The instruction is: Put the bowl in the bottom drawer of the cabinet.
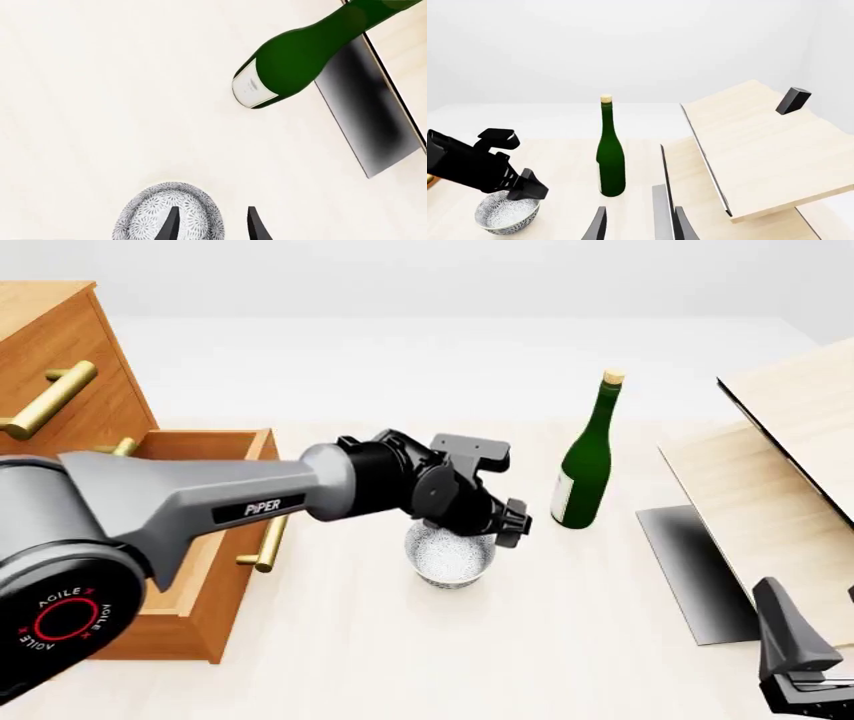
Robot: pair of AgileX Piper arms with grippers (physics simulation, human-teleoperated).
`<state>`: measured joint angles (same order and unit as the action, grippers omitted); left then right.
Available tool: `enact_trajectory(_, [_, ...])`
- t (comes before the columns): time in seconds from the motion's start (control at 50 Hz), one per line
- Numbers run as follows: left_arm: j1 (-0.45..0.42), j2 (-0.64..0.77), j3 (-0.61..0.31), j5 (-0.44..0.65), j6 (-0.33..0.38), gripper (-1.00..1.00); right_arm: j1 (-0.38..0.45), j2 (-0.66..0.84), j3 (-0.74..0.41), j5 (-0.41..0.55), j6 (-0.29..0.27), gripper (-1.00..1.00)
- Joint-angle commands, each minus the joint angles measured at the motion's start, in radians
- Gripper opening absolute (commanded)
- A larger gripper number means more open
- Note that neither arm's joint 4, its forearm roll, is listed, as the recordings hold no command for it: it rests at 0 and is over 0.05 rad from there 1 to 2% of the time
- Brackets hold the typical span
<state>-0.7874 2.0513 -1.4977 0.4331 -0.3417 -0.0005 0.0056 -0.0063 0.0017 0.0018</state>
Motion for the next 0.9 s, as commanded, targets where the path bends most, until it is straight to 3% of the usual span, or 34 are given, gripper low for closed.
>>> enact_trajectory(0.02, [-0.004, 0.013, 0.007, -0.004, -0.014, 1.00, 0.000, 0.000, 0.000, 0.000, 0.000, 1.00])
enact_trajectory(0.9, [-0.027, 0.052, 0.035, -0.027, -0.074, 1.00, 0.000, 0.000, 0.000, 0.000, 0.000, 1.00])
